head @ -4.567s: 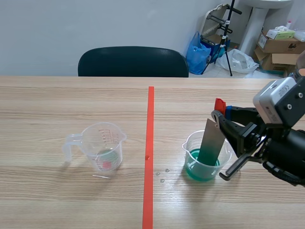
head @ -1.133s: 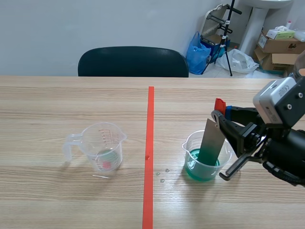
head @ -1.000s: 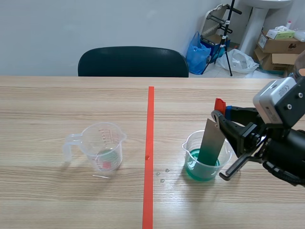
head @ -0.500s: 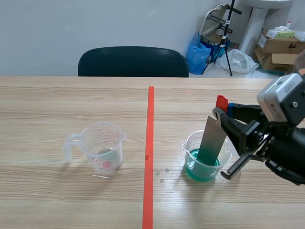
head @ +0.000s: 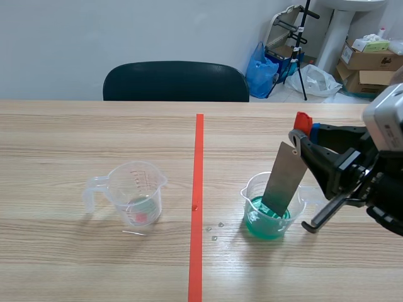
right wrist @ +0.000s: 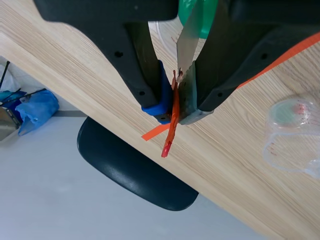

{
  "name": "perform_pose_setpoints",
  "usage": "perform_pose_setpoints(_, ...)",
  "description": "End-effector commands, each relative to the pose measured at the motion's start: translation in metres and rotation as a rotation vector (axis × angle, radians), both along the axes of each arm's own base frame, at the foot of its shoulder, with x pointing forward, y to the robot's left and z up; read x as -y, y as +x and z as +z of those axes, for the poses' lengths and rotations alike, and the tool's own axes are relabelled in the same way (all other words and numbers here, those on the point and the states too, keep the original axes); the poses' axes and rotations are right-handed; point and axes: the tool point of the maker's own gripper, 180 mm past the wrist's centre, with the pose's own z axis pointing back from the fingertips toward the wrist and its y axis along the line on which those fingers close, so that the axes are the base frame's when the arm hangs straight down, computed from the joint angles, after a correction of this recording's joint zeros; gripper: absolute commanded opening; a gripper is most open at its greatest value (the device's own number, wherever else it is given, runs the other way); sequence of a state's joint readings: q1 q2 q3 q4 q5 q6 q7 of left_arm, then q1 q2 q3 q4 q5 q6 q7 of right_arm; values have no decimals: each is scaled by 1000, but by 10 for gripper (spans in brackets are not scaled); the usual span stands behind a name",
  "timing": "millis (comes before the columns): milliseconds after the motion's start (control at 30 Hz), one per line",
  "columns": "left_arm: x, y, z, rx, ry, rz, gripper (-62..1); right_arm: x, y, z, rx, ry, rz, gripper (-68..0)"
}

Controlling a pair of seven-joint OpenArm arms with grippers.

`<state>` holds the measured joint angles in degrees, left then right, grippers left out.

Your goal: Do the redox reaction experiment

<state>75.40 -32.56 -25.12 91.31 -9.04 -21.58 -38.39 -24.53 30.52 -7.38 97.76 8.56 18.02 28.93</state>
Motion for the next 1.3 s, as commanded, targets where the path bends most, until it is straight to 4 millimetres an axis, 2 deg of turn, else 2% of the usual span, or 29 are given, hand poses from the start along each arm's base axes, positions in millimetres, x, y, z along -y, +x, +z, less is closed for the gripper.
perform_pose_setpoints(0, 3, 1, 3, 12, -21, 1, 14, 0, 0, 18, 48, 16, 10, -662)
perform_pose_setpoints(333, 3, 1, 3, 12, -21, 1, 14, -6, -12, 36, 47, 19, 32, -662)
perform_pose_setpoints(667, 3, 1, 3, 12, -21, 1, 14, -3, -7, 60, 38, 36, -7, -662)
perform_pose_setpoints(1267, 3, 1, 3, 12, -21, 1, 14, -9, -7, 91, 52, 27, -19, -662)
